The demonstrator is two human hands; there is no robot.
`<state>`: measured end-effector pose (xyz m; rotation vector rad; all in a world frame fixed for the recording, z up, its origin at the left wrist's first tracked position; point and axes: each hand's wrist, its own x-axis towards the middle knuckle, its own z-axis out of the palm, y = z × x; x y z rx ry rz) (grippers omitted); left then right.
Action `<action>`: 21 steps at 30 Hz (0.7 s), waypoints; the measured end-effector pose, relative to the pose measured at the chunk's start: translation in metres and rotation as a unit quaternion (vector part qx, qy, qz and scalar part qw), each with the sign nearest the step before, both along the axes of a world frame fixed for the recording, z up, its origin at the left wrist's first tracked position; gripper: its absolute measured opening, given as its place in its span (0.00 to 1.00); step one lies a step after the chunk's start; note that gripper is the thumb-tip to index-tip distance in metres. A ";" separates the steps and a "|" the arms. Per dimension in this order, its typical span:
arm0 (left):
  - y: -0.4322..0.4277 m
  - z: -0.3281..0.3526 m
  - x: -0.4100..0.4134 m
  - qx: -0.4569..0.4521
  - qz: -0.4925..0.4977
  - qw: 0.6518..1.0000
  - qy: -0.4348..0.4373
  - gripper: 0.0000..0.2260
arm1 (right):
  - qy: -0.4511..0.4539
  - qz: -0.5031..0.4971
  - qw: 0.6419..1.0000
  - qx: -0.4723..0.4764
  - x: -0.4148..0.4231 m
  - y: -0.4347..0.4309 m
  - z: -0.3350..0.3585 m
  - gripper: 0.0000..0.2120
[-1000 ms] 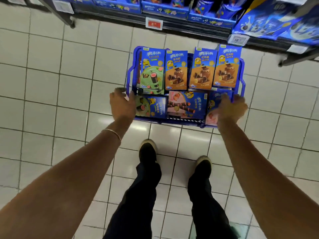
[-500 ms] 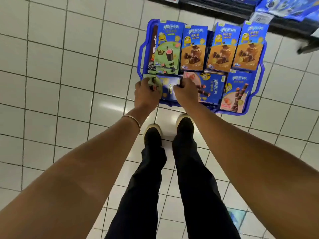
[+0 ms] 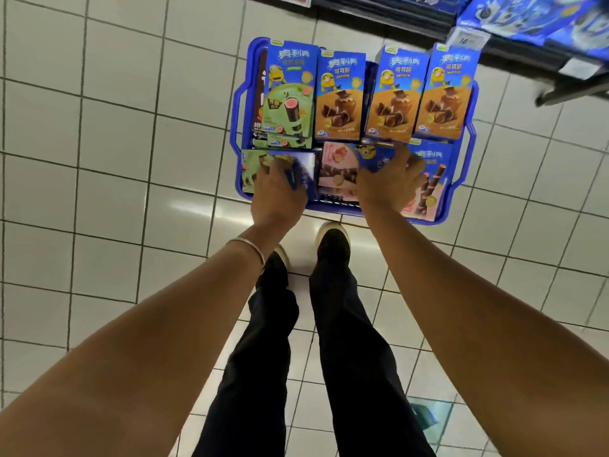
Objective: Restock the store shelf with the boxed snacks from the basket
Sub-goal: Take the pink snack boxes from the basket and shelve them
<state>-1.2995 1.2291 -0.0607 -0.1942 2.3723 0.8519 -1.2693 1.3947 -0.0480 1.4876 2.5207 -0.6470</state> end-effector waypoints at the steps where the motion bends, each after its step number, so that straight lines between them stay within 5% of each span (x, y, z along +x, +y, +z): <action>1: 0.007 0.000 0.002 0.010 -0.006 1.000 -0.007 0.18 | -0.021 0.049 0.999 0.008 0.002 0.008 0.000 0.35; 4: 0.026 -0.001 0.006 0.039 -0.015 0.999 -0.025 0.13 | -0.094 0.220 0.971 -0.013 0.008 0.027 -0.003 0.49; 7: 0.035 0.000 0.007 0.042 0.009 0.998 -0.041 0.11 | -0.109 0.332 0.936 0.045 0.018 0.039 -0.006 0.52; 14: 0.036 0.015 0.001 0.072 0.020 0.997 -0.012 0.16 | -0.022 0.299 0.954 0.007 0.032 0.050 0.005 0.42; 18: 0.037 0.038 -0.015 -0.005 -0.197 0.975 0.106 0.35 | 0.003 0.250 0.968 -0.029 0.044 0.053 0.026 0.40; 21: 0.049 0.057 -0.034 -0.017 -0.396 0.916 0.066 0.35 | 0.032 0.272 0.959 -0.073 0.050 0.053 0.040 0.41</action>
